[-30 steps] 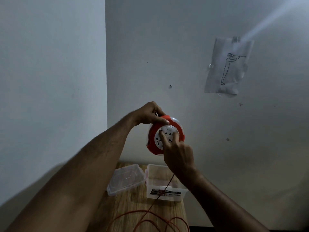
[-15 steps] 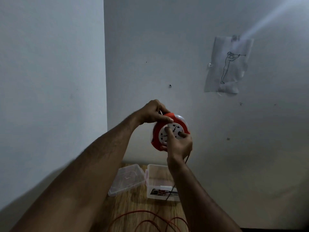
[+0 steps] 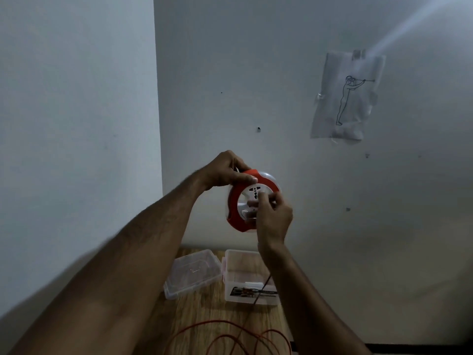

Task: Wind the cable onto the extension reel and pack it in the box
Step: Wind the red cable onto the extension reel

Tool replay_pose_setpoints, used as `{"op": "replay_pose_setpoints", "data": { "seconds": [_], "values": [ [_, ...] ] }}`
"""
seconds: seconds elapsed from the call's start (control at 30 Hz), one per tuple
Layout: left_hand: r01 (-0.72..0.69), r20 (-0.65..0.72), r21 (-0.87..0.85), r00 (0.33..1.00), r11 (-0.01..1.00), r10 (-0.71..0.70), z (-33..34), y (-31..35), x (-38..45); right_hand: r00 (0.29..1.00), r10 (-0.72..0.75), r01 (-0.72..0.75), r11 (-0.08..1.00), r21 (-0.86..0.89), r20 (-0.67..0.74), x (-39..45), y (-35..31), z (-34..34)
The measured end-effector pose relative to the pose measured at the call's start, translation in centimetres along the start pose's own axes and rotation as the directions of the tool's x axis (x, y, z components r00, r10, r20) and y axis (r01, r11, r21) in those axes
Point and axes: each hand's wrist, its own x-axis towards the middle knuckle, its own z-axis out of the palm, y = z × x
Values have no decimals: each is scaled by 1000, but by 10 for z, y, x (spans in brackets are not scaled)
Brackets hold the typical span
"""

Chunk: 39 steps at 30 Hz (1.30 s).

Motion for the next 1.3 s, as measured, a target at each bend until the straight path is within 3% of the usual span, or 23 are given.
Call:
{"op": "replay_pose_setpoints", "data": {
  "seconds": [0.03,0.07,0.1,0.13,0.17,0.27,0.4,0.47,0.57,0.63,0.73,0.83,0.93,1.0,1.07,1.13,1.3],
  "values": [
    [0,3,5,1000,1000,0,-1,0,0,925,-368,381,889,-255,100,2,8,-8],
    [0,5,10,1000,1000,0,-2,0,-1,763,-587,642,641,-420,271,4,16,-16],
    [1,7,13,1000,1000,-1,-3,-1,-1,616,-648,771,378,-512,449,8,24,-23],
    [2,9,11,1000,1000,-2,-3,-2,-2,542,-606,810,194,-553,582,11,31,-29],
    [5,12,8,1000,1000,-5,-3,-3,-1,521,-550,812,86,-577,652,12,35,-35],
    [12,22,1,1000,1000,-12,2,-3,1,501,-501,789,-72,-611,706,15,38,-44],
    [0,18,0,1000,1000,0,6,1,3,489,-498,752,-175,-635,716,21,34,-46],
    [0,18,12,1000,1000,0,6,1,4,445,-529,750,-222,-624,723,23,33,-46],
    [0,39,30,999,1000,-1,8,3,4,378,-560,794,-214,-569,738,29,31,-44],
    [-8,50,47,999,999,6,10,2,4,406,-558,822,-124,-556,724,32,31,-41],
    [-1,50,43,999,999,-1,10,0,3,579,-561,795,231,-560,591,32,31,-35],
    [3,29,50,1000,999,-4,10,-1,5,814,-469,581,640,-503,343,20,28,-25],
    [10,20,87,1000,996,-12,11,-4,8,959,-273,284,890,-358,81,1,29,-8],
    [15,20,104,1000,994,-17,11,-6,8,998,-13,-1,977,-213,-67,-6,26,3],
    [14,15,122,1000,992,-16,11,-8,8,956,259,-267,963,-45,-139,-9,20,13],
    [10,15,148,1000,989,-12,11,-8,7,871,467,-452,883,127,-149,-12,15,21],
    [1,24,122,1000,993,-4,11,-11,5,609,793,-668,522,531,-14,-4,-6,29]
  ]
}}
